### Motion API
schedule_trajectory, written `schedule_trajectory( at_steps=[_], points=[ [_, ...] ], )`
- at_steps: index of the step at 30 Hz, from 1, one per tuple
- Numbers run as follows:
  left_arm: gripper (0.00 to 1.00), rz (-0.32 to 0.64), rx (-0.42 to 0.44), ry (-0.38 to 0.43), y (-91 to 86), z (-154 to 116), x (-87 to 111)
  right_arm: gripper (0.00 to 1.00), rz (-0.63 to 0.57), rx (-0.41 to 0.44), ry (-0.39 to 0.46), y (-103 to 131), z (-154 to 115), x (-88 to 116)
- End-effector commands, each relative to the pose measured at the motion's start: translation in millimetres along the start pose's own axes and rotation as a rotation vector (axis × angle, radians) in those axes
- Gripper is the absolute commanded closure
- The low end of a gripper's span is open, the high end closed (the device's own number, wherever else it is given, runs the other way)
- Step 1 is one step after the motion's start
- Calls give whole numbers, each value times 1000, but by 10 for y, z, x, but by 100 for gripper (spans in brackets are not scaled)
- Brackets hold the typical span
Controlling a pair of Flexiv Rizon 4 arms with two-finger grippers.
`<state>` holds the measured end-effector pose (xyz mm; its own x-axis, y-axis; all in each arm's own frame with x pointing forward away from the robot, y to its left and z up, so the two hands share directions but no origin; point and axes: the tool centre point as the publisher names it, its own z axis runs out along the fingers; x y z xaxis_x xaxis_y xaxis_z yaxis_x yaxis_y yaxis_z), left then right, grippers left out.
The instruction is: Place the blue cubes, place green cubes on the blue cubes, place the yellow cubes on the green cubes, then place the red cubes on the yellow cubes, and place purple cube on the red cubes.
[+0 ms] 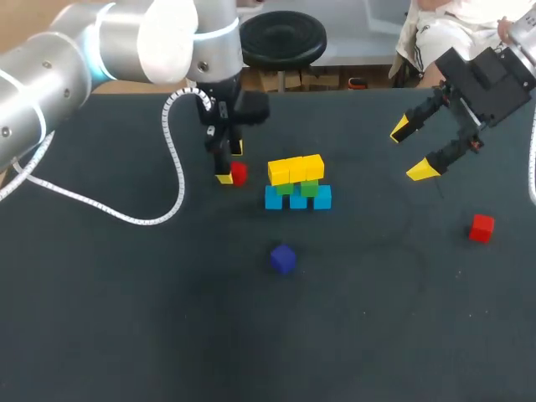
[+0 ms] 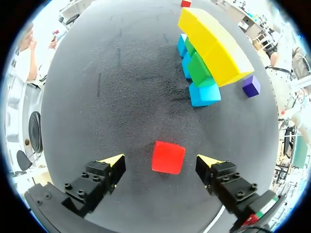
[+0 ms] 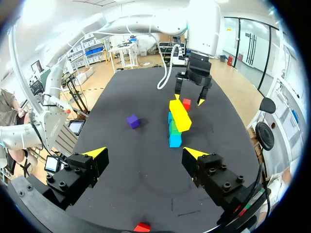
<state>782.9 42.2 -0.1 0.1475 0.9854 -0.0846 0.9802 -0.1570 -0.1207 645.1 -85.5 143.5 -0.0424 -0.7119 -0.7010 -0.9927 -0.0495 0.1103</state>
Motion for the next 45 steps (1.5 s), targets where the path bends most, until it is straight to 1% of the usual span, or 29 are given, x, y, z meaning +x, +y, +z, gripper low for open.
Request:
schedule_trajectory(
  at_steps=[1, 7, 8, 10, 11, 12, 13, 14, 15, 16, 18, 21, 23, 27, 29, 31, 34, 38, 40, 42, 44, 45],
  points=[
    [20, -2, 13, 10, 36, 14, -14, 0, -1, 0, -1, -2, 3, 3],
    [33, -6, 16, 21, 32, 25, -14, 0, -1, 0, -1, -2, 3, 3],
    [34, -6, 16, 21, 32, 26, -14, 0, -1, 0, -1, -2, 3, 3],
    [42, -8, 16, 24, 32, 28, -19, 0, -1, 0, -1, -2, 3, 3],
    [53, -9, 16, 24, 30, 28, -21, 0, -1, 0, -1, -2, 3, 3],
    [56, -13, 13, 23, 24, 23, -26, 0, -1, 0, -1, -2, 3, 3],
    [65, -15, 11, 21, 15, 13, -30, 0, -1, 0, -1, -2, 3, 3],
    [72, -18, 7, 21, 5, 1, -34, 0, -1, 0, -1, -2, 3, 3],
    [97, -25, 3, 21, -10, -18, -34, 0, -1, 0, -1, -2, 3, 3],
    [100, -38, -10, 18, -32, -48, -29, 0, -1, 0, -1, -2, 3, 3],
    [100, -67, -28, 21, -70, -110, -7, 0, -1, 0, -1, -2, 3, 3],
    [100, -143, -60, 19, -150, -245, 59, 0, -1, 0, -1, -2, 3, 3],
    [100, -197, -78, 47, -206, -342, 113, 0, -1, 0, -1, -2, 3, 3],
    [100, -286, -125, 39, -328, -544, 202, 0, -1, 0, -1, -2, 3, 3],
    [100, -322, -141, 40, -388, -647, 200, 0, -1, 0, -1, -2, 3, 3],
    [100, -354, -148, 47, -439, -736, 183, 0, -1, 0, -1, -2, 3, 3],
    [100, -396, -164, 31, -518, -856, 126, 0, -1, 0, -1, -2, 3, 3],
    [100, -410, -180, -8, -602, -971, 13, 0, -1, 0, -1, -2, 3, 3],
    [100, -409, -190, -14, -642, -1031, -51, 0, -1, 0, -1, -2, 3, 3],
    [100, -416, -206, -9, -686, -1089, -111, 0, -1, 0, -1, -2, 3, 3],
    [100, -422, -228, 31, -749, -1148, -203, 0, -1, 0, -1, -2, 3, 3],
    [100, -426, -240, 31, -780, -1178, -251, 0, -1, 0, -1, -2, 3, 3]
  ],
)
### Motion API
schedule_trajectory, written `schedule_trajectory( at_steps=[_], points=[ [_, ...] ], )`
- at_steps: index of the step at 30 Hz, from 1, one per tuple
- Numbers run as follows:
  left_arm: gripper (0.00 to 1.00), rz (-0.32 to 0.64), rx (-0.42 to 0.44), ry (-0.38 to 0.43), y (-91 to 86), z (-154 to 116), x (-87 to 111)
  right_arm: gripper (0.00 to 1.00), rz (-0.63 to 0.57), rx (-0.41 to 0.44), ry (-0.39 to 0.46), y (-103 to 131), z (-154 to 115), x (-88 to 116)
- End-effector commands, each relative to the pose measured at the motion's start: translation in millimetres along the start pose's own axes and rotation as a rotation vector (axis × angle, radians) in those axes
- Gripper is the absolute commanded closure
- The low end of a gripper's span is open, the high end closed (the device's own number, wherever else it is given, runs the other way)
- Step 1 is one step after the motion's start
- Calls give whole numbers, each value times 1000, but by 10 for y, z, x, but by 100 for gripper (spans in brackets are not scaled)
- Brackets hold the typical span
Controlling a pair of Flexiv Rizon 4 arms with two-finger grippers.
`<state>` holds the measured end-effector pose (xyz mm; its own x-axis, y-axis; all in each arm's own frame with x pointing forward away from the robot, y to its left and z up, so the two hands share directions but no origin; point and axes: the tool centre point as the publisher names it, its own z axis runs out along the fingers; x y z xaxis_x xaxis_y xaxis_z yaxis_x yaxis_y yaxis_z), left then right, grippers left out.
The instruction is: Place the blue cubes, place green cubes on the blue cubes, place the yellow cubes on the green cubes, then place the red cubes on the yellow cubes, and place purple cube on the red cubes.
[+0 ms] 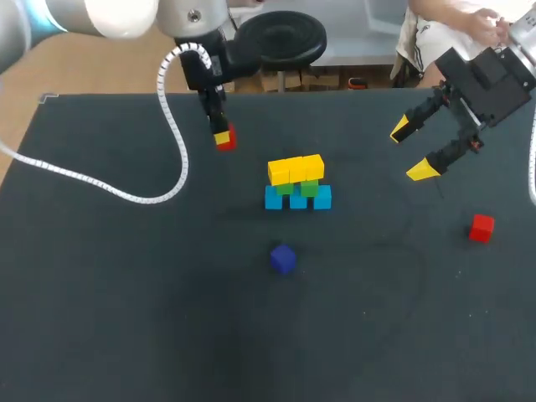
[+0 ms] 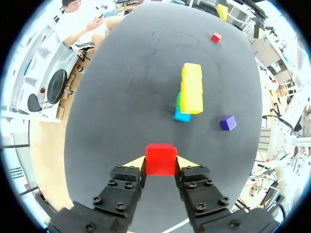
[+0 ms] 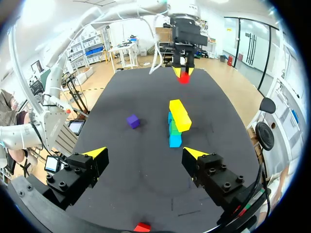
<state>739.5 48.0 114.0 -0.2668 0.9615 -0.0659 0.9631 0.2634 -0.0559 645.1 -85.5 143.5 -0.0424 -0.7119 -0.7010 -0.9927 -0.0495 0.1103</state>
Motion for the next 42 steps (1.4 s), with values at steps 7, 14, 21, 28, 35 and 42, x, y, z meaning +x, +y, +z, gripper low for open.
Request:
schedule_trajectory(
  at_steps=[7, 14, 21, 28, 35, 42],
  points=[
    [100, 7, -201, -29, -460, -311, -221, 0, -1, 0, -1, -2, 3, 3],
    [100, 40, -245, -50, -504, -452, -243, 0, -1, 0, -1, -2, 3, 3],
    [100, 43, -253, -56, -499, -467, -243, 0, -1, 0, -1, -2, 3, 3],
    [100, 43, -253, -56, -499, -467, -243, 0, -1, 0, -1, -2, 3, 3],
    [100, 43, -253, -56, -499, -467, -243, 0, -1, 0, -1, -2, 3, 3],
    [100, 43, -253, -56, -499, -467, -243, 0, -1, 0, -1, -2, 3, 3]
  ],
)
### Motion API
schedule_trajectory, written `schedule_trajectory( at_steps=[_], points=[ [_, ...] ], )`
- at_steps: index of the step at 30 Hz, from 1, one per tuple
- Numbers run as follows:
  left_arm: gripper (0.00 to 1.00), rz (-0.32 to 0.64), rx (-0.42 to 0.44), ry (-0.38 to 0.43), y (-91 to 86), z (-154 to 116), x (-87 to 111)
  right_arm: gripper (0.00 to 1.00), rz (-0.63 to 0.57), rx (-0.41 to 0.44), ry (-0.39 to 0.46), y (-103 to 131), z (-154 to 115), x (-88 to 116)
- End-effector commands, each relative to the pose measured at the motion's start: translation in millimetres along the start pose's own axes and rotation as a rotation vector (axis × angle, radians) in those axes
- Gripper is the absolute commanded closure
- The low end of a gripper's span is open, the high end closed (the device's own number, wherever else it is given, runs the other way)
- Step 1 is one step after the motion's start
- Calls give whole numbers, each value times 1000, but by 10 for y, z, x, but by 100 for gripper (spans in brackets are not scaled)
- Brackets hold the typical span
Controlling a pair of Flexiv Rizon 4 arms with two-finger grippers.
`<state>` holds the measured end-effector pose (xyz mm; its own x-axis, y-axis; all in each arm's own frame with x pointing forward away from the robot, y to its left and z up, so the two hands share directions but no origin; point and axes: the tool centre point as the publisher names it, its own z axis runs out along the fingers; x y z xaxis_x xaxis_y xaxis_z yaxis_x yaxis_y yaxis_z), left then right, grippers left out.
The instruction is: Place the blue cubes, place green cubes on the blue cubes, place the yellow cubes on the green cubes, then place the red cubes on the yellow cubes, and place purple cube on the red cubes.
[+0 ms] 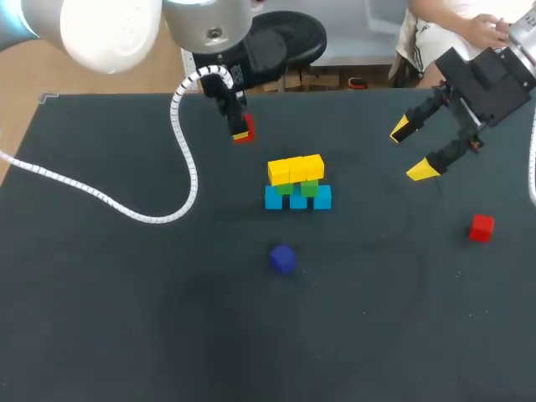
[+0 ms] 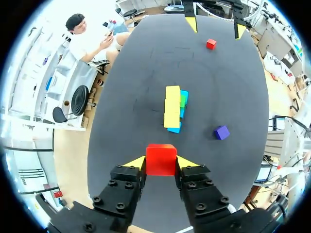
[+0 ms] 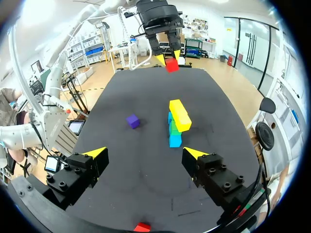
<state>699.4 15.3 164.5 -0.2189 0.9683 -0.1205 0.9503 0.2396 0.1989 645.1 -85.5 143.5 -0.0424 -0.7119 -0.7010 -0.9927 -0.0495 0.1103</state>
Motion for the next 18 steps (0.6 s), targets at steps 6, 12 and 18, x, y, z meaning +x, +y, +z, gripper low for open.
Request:
schedule_trajectory(
  at_steps=[6, 12, 18],
  points=[
    [100, 6, 4, 13, -118, -98, -173, 0, -1, 0, -1, -2, 3, 3],
    [100, -27, 23, -8, -289, -321, -400, 0, -1, 0, -1, -2, 3, 3],
    [100, -102, 95, 78, -455, -367, -470, 0, -1, 0, -1, -2, 3, 3]
  ],
)
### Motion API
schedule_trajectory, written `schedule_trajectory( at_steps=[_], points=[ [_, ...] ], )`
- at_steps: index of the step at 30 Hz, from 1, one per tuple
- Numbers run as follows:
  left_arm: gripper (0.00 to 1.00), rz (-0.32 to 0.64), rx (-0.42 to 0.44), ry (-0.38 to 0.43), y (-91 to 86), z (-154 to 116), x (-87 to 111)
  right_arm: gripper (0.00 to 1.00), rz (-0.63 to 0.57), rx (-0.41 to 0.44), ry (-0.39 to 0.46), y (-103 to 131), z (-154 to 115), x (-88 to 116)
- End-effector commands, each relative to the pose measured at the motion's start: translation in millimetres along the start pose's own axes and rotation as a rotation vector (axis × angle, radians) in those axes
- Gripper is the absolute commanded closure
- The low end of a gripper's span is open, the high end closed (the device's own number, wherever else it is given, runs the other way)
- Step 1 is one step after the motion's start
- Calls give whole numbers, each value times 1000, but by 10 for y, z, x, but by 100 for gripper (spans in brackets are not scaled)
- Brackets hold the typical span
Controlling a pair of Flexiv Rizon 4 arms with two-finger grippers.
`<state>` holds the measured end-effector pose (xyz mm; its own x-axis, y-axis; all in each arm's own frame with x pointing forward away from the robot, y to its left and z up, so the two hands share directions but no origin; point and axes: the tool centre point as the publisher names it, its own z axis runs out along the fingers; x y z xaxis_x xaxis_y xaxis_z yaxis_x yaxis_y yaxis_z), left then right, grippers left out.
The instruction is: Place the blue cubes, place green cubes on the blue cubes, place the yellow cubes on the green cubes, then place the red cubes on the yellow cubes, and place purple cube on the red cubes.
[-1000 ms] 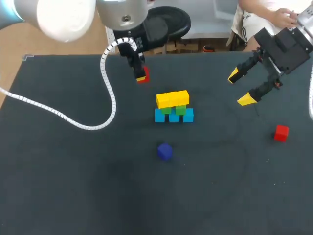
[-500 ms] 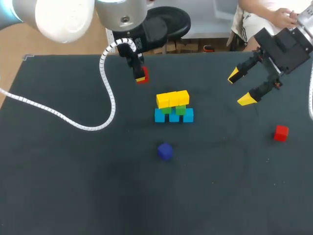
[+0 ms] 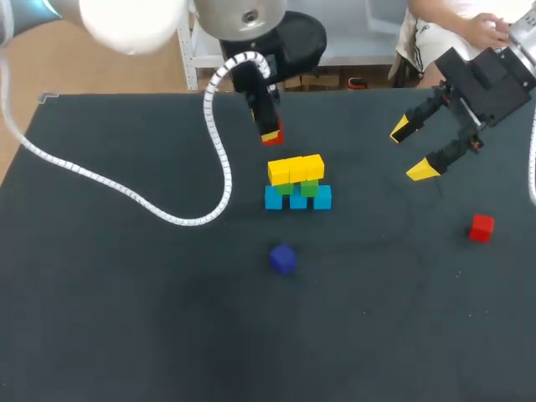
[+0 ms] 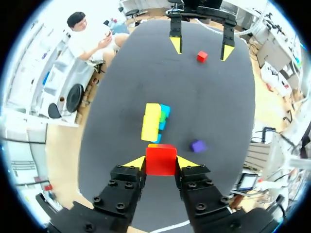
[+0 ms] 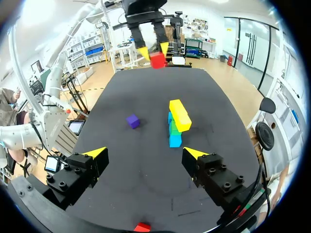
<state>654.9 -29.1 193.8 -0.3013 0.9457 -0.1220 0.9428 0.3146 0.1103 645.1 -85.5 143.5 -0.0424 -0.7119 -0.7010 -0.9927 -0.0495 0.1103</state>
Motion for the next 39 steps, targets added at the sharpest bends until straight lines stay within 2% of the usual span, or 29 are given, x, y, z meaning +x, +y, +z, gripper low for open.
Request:
schedule_trajectory(
  at_steps=[1, 9, 11, 13, 14, 16, 27, 29, 39],
  points=[
    [100, -26, 20, 61, -30, -3, -112, 0, -1, 0, -1, -2, 3, 3],
    [100, -76, 52, 33, -271, 218, -225, 0, -1, 0, -1, -2, 3, 3],
    [100, -98, 44, 47, -298, 292, -221, 0, -1, 0, -1, -2, 3, 3],
    [100, -110, 41, 95, -316, 370, -224, 0, -1, 0, -1, -2, 3, 3],
    [100, -116, 45, 83, -322, 400, -224, 0, -1, 0, -1, -2, 3, 3],
    [100, -128, 34, 116, -324, 453, -223, 0, -1, 0, -1, -2, 3, 3],
    [100, -172, 0, 60, -277, 615, -152, 0, -1, 0, -1, -2, 3, 3],
    [100, -171, 1, 29, -260, 646, -140, 0, -1, 0, -1, -2, 3, 3],
    [100, -66, 31, -14, -198, 732, -294, 0, -1, 0, -1, -2, 3, 3]
  ],
)
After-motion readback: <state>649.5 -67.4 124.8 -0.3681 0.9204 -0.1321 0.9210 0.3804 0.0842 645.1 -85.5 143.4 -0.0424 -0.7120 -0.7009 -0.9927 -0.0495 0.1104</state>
